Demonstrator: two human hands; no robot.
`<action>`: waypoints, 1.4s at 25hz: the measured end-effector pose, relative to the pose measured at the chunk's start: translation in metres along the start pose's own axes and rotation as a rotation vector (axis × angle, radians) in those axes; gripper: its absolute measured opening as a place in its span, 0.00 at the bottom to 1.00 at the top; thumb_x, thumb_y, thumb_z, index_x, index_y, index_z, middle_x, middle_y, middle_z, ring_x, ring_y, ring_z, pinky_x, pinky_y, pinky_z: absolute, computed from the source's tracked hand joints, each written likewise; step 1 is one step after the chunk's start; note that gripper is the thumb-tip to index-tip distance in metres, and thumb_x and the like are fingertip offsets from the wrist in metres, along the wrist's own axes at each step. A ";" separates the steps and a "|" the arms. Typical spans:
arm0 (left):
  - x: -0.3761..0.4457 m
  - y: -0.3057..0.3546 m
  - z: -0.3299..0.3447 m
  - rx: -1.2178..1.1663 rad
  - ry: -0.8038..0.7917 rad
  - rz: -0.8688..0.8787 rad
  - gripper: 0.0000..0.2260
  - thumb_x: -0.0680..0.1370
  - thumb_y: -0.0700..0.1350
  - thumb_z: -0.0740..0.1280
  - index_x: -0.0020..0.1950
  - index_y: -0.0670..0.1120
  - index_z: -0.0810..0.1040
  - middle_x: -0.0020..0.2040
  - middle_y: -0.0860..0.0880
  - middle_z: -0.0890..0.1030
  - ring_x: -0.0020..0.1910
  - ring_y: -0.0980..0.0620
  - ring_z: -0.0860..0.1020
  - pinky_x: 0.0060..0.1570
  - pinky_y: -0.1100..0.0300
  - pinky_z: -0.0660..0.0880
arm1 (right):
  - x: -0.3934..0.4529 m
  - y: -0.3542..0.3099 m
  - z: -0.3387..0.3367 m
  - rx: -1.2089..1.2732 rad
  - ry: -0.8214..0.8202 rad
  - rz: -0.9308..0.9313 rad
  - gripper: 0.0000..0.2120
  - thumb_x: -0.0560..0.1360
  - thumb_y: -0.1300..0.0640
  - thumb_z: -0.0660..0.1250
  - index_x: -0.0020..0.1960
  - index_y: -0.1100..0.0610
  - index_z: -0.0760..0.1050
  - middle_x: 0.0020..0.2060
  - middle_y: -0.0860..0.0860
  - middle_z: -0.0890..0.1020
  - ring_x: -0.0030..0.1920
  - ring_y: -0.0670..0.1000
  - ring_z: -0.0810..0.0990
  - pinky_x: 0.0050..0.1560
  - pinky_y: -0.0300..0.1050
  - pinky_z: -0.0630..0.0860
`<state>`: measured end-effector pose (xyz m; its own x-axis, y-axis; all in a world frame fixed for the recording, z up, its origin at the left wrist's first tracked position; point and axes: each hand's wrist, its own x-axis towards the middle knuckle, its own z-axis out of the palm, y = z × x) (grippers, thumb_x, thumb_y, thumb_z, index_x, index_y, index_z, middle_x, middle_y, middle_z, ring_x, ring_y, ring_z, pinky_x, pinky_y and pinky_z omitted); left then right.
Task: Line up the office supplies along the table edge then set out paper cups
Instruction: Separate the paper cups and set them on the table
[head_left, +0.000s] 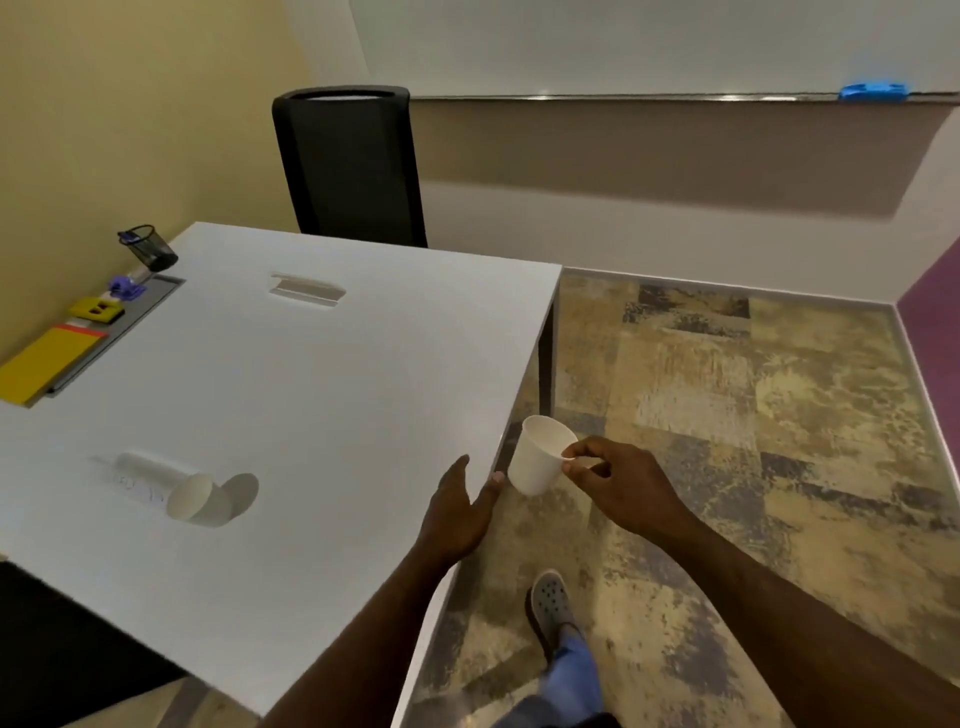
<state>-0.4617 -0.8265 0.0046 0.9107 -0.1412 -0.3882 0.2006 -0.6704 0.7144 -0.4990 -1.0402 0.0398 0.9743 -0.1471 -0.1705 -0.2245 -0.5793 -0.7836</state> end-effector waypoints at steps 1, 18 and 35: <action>0.022 -0.003 -0.003 0.005 0.011 -0.026 0.34 0.77 0.65 0.58 0.78 0.51 0.55 0.79 0.47 0.59 0.76 0.45 0.62 0.73 0.43 0.62 | 0.024 0.001 -0.003 -0.001 -0.001 0.003 0.10 0.75 0.50 0.68 0.56 0.49 0.79 0.49 0.46 0.83 0.40 0.38 0.80 0.31 0.30 0.69; 0.213 -0.091 -0.115 0.015 0.123 -0.652 0.29 0.80 0.58 0.58 0.78 0.48 0.56 0.80 0.47 0.44 0.79 0.41 0.47 0.77 0.47 0.51 | 0.384 -0.112 0.101 -0.236 -0.344 -0.256 0.10 0.74 0.52 0.69 0.54 0.53 0.79 0.42 0.51 0.87 0.35 0.43 0.80 0.37 0.36 0.69; 0.236 -0.090 -0.113 -0.037 0.089 -0.830 0.29 0.82 0.53 0.56 0.79 0.53 0.46 0.78 0.47 0.34 0.76 0.35 0.36 0.75 0.42 0.43 | 0.568 -0.182 0.242 -0.239 -0.489 -0.551 0.23 0.74 0.58 0.69 0.68 0.56 0.70 0.62 0.56 0.79 0.58 0.57 0.80 0.56 0.47 0.73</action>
<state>-0.2239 -0.7176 -0.0856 0.4863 0.4472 -0.7507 0.8293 -0.5068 0.2353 0.0989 -0.8240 -0.0591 0.8303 0.5514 -0.0812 0.3518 -0.6316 -0.6909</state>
